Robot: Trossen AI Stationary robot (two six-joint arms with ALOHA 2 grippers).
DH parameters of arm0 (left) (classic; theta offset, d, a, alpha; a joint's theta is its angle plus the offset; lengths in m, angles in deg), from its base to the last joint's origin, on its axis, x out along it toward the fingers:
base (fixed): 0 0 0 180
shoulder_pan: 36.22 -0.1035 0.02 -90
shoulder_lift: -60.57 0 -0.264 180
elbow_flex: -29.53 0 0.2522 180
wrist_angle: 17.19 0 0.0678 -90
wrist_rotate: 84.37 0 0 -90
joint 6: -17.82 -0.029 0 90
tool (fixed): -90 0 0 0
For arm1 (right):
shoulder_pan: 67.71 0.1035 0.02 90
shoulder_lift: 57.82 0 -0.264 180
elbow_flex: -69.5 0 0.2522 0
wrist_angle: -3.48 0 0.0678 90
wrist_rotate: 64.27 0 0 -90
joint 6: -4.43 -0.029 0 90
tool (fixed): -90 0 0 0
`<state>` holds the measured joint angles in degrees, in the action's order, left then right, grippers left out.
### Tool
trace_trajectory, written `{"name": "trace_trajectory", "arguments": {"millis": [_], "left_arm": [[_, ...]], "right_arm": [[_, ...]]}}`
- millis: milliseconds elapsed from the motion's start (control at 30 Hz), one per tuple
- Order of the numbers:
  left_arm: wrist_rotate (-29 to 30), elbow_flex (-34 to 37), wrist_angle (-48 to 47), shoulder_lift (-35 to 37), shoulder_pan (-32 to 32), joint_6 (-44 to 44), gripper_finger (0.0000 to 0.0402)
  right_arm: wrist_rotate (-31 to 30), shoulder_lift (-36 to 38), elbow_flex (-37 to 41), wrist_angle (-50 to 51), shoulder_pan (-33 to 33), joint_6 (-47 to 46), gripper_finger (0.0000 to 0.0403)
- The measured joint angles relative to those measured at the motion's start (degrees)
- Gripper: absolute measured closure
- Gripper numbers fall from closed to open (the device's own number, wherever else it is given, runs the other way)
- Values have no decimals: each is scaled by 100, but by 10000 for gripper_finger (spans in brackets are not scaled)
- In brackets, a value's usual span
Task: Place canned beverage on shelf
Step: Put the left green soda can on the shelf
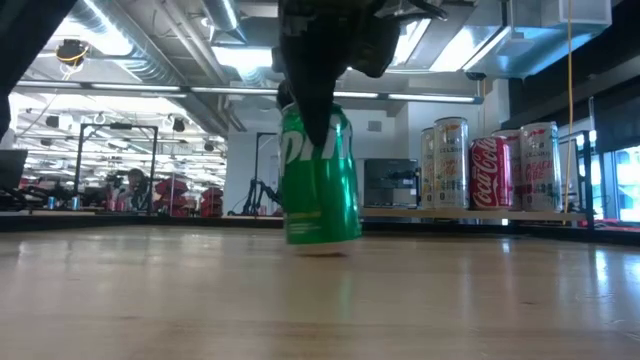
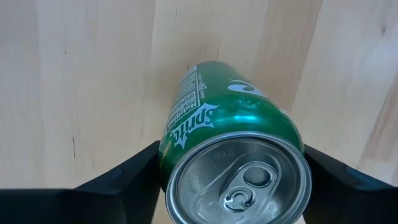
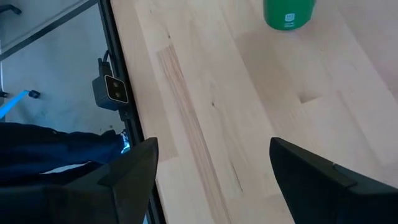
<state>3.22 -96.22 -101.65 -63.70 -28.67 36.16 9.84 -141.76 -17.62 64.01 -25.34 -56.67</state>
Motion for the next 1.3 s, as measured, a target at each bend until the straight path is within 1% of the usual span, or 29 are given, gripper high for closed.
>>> {"name": "trace_trajectory", "arguments": {"millis": [100, 167, 267, 367, 500, 600, 667, 767, 867, 1033, 1133, 1200, 1300], "left_arm": [[3, 0, 78, 1, 4, 38, 86], [-106, -1, 77, 16, 17, 45, 57], [-283, -197, -120, 26, 74, 53, 28], [-169, -558, -453, 84, 209, -45, 18], [576, -909, -866, 561, 541, -108, 15], [807, -825, -928, 1157, 839, -340, 14], [984, -609, -832, 1573, 1084, -520, 14], [1014, 10, -399, 2274, 1393, -644, 14], [962, 991, 182, 3059, 1568, -385, 13], [1096, 2973, 1278, 4457, 1817, 511, 13], [1262, 3981, 1812, 5252, 2044, 1098, 13], [1494, 4503, 2004, 5706, 2216, 1443, 13], [1889, 5034, 2036, 6307, 2453, 1946, 13]], "right_arm": [[-80, 0, 0, 23, 0, 2, 110], [-106, 0, 0, 24, 0, 10, 110], [-84, 0, 0, 22, 0, 103, 110], [-95, 0, 0, 17, 0, 133, 110], [-328, -2, 0, -56, 0, 141, 110], [-605, -2, 0, -65, 0, 172, 110], [-843, -4, 0, -72, -3, 202, 110], [-1067, -4, 0, -229, -112, 329, 110], [-1056, -4, 0, -578, -312, 653, 110], [-845, -6, 0, -1062, -826, 1264, 110], [-737, -26, 0, -1371, -1191, 1718, 110], [-673, -61, 0, -1669, -1416, 2086, 110], [-546, -142, -1, -2147, -1769, 2564, 110]]}}
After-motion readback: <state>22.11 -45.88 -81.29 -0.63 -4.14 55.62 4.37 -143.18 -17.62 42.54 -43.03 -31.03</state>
